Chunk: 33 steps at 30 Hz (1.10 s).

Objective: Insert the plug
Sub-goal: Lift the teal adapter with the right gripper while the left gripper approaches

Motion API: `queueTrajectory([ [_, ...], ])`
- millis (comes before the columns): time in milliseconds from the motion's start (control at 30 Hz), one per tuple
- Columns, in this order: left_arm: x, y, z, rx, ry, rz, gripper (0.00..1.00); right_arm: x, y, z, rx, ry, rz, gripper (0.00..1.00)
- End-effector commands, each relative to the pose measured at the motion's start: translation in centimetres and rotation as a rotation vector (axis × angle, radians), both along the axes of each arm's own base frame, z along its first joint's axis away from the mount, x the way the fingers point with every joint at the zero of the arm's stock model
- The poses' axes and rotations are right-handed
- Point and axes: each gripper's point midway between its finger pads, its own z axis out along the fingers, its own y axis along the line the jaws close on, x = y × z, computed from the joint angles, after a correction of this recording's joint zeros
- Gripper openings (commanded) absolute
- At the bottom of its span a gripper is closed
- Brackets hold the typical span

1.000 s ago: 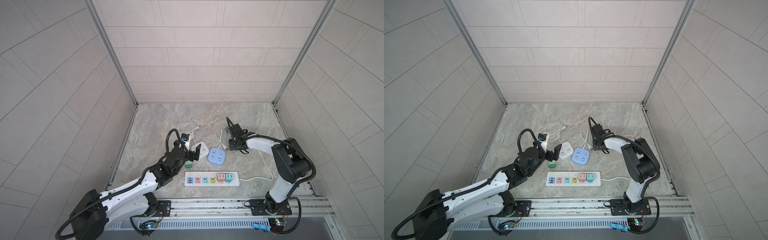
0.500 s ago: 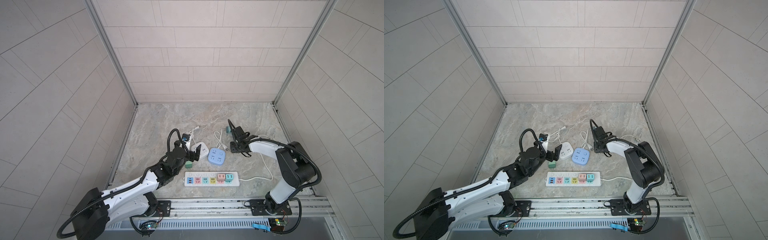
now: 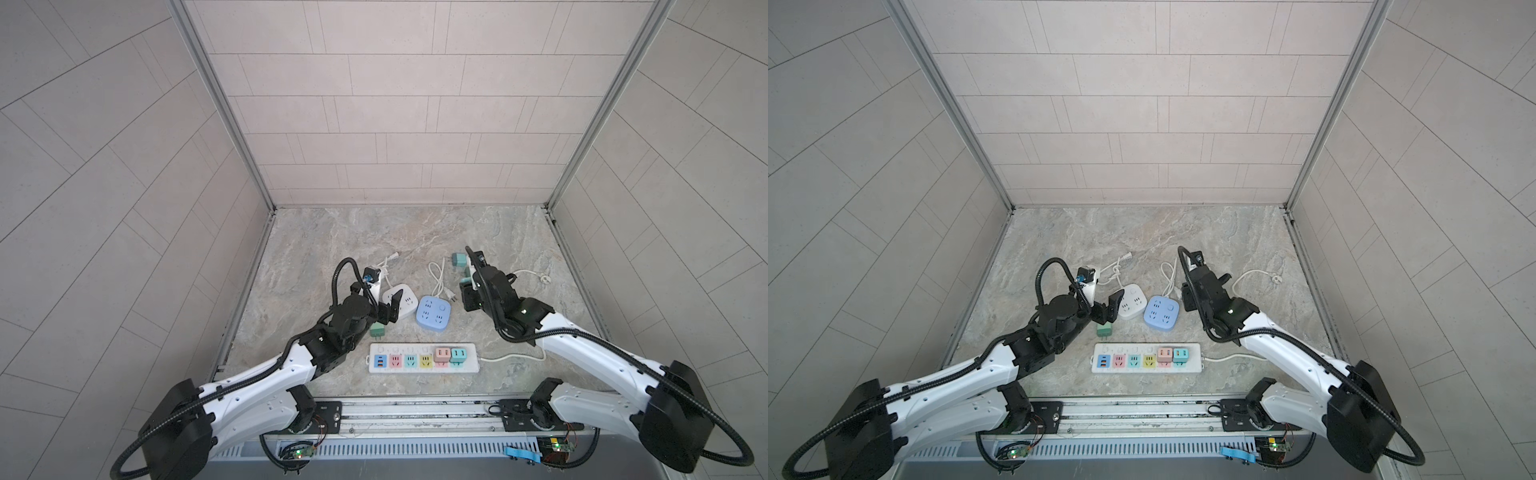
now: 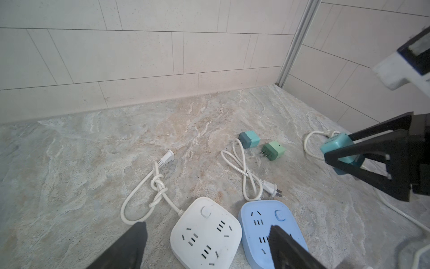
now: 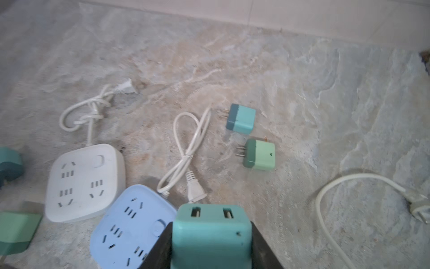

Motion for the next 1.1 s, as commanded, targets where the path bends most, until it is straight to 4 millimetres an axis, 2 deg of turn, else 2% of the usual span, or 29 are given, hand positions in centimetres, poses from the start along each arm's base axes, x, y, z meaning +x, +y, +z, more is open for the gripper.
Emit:
queueTrajectory([
  [0, -0.6, -0.9, 2.2, -0.072, -0.012, -0.06, 0.86, -0.7, -0.7, 1.2, -0.051, -0.123, -0.009, 0.19],
  [133, -1.5, -1.7, 3.0, -0.109, -0.024, -0.128, 0.85, -2.4, 0.8, 2.8, -0.021, -0.227, 0.11, 0.19],
  [267, -2.3, -2.4, 3.8, -0.149, -0.043, -0.194, 0.85, -4.9, 4.3, 4.2, -0.015, -0.323, 0.346, 0.25],
  [367, -2.9, -3.2, 4.1, -0.171, -0.052, -0.247, 0.85, -6.0, 5.4, 4.4, -0.04, -0.362, 0.416, 0.19],
  [567, -4.0, -4.6, 4.7, -0.207, -0.052, -0.348, 0.84, -6.9, 6.2, 5.0, -0.145, -0.453, 0.465, 0.08],
  [667, -4.3, -5.2, 4.8, -0.212, -0.048, -0.384, 0.83, -8.7, 7.8, 4.9, -0.254, -0.557, 0.617, 0.09],
  [733, -4.5, -5.4, 4.9, -0.213, -0.047, -0.406, 0.83, -9.3, 8.2, 4.9, -0.337, -0.632, 0.661, 0.14],
  [833, -4.7, -5.7, 4.8, -0.212, -0.047, -0.423, 0.83, -8.4, 7.2, 5.4, -0.388, -0.633, 0.582, 0.15],
  [933, -4.8, -6.2, 4.6, -0.214, -0.039, -0.446, 0.83, -9.2, 8.0, 4.4, -0.46, -0.637, 0.698, 0.14],
  [1067, -5.4, -7.7, 4.4, -0.213, -0.014, -0.528, 0.81, -9.4, 7.9, 3.7, -0.491, -0.644, 0.716, 0.1],
])
